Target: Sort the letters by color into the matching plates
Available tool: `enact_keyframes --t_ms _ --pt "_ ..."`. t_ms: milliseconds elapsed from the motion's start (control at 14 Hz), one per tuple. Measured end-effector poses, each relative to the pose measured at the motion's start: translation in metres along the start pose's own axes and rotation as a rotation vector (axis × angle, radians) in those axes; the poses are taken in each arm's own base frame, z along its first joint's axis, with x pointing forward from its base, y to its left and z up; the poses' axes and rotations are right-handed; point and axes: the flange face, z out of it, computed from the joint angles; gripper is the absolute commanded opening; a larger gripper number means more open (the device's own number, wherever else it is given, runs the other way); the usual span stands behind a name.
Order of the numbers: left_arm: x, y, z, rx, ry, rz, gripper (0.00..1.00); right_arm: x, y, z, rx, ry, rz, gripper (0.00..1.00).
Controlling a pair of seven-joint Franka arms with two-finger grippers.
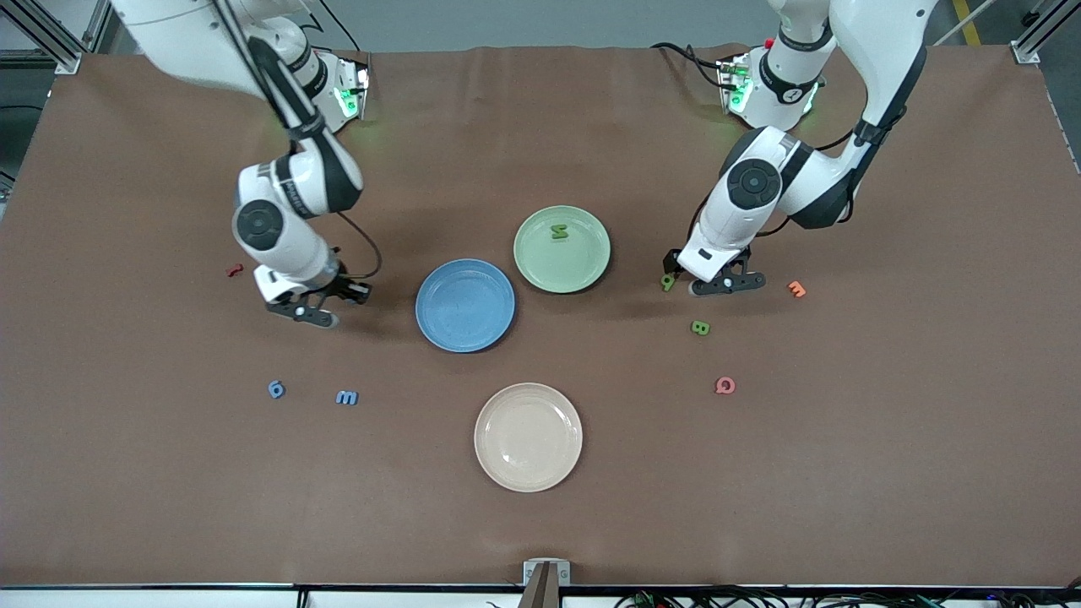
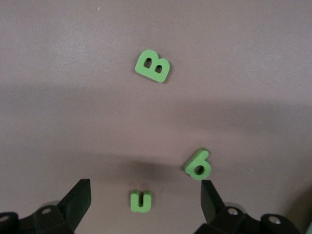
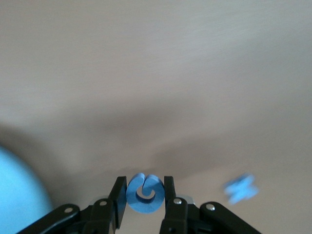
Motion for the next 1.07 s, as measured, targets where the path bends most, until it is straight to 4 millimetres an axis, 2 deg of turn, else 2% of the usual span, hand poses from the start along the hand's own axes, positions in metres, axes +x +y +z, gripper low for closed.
enact_keyframes --t_ms 215,286,358,429,573,716,930,1074 --pt "-0.009 -0.003 0.009 -0.011 0.001 0.01 0.99 -0.033 -0.078 -0.031 0.037 0.035 0.102 0.02" --pt "-0.014 -0.004 0.013 -0.014 0.001 0.013 0.99 -0.045 -0.099 -0.034 0.047 0.041 0.133 0.23" --pt "-0.018 -0.005 0.017 -0.021 0.002 0.017 0.98 -0.055 -0.116 -0.033 0.053 0.042 0.161 0.68" --pt "-0.024 -0.006 0.022 -0.028 0.003 0.02 0.98 -0.062 -0.13 -0.028 0.054 0.039 0.184 1.0" --pt "-0.035 -0.009 0.032 -0.029 -0.005 0.03 0.98 -0.064 -0.143 -0.013 0.043 0.03 0.203 1.0" --pt "-0.041 -0.011 0.038 -0.022 -0.012 0.046 0.95 -0.057 -0.14 -0.002 0.018 0.02 0.205 1.0" --pt "-0.043 -0.01 0.043 -0.032 -0.013 0.048 0.88 -0.038 -0.119 -0.002 -0.039 -0.011 0.139 1.0" --pt "-0.043 -0.009 0.046 -0.041 -0.017 0.048 0.83 -0.015 -0.093 -0.009 -0.048 -0.024 0.085 1.0"
